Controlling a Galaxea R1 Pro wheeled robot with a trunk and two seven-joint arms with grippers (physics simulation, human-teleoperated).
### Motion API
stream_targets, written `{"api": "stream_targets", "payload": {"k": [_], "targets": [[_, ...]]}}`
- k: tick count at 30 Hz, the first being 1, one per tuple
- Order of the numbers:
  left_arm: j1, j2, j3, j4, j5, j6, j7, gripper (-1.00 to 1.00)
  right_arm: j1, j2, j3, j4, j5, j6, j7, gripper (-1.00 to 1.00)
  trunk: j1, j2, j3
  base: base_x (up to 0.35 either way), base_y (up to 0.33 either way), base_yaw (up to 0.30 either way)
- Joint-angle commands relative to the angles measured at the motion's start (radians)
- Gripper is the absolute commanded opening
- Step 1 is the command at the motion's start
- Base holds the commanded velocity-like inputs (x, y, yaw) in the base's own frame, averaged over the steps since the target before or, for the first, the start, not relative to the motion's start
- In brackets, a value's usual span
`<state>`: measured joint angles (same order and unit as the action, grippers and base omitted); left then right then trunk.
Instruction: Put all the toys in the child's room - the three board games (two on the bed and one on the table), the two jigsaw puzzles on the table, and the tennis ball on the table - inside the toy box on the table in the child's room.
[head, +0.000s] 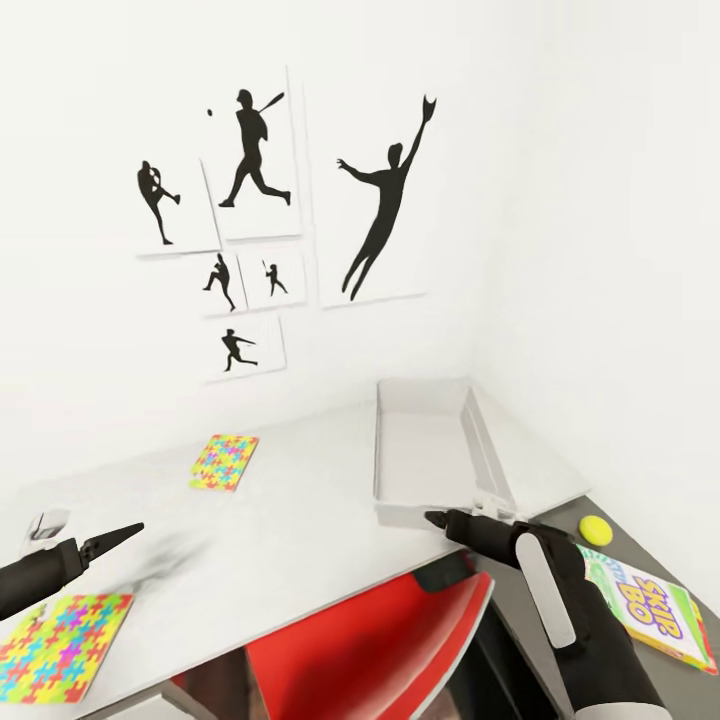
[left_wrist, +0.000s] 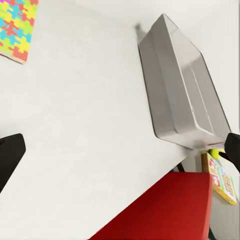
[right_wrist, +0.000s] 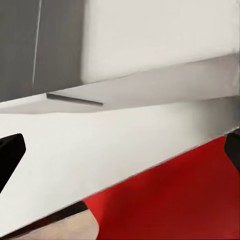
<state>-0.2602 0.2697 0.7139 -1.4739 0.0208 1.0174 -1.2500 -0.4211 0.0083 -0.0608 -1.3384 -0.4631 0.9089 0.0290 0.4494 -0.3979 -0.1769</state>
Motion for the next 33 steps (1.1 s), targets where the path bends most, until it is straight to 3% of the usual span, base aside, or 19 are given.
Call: {"api": "stream_targets", "payload": {"k": [1, 13, 19, 24, 33], "targets": [[-0.001, 0.0, 0.001, 0.0, 0.002, 0.01, -0.002, 1.0, -0.001, 0.001, -0.002, -0.001, 0.001, 0.005, 0.003, 1.0, 0.001, -0.002, -0.002, 0.042, -0.022, -0.273], [-0.001, 0.0, 0.0, 0.0, 0.002, 0.009, -0.003, 1.0, -0.001, 0.0, -0.007, -0.006, 0.0, 0.008, 0.01, 1.0, 0.001, -0.002, -0.002, 0.096, -0.081, -0.276], [-0.001, 0.0, 0.0, 0.0, 0.002, 0.009, -0.003, 1.0, -0.001, -0.001, -0.01, -0.007, 0.002, 0.005, 0.078, 1.0, 0.001, -0.002, -0.001, 0.008, -0.006, -0.272], [-0.001, 0.0, 0.001, 0.0, 0.001, 0.009, -0.004, 1.0, -0.001, -0.001, -0.01, -0.006, 0.003, 0.004, 0.095, 1.0, 0.001, -0.002, -0.001, 0.001, -0.001, -0.245], [-0.001, 0.0, 0.001, 0.0, 0.001, 0.009, -0.006, 1.0, -0.001, 0.0, -0.01, -0.005, 0.006, 0.003, 0.101, 1.0, 0.001, -0.002, -0.001, 0.032, 0.042, -0.092]]}}
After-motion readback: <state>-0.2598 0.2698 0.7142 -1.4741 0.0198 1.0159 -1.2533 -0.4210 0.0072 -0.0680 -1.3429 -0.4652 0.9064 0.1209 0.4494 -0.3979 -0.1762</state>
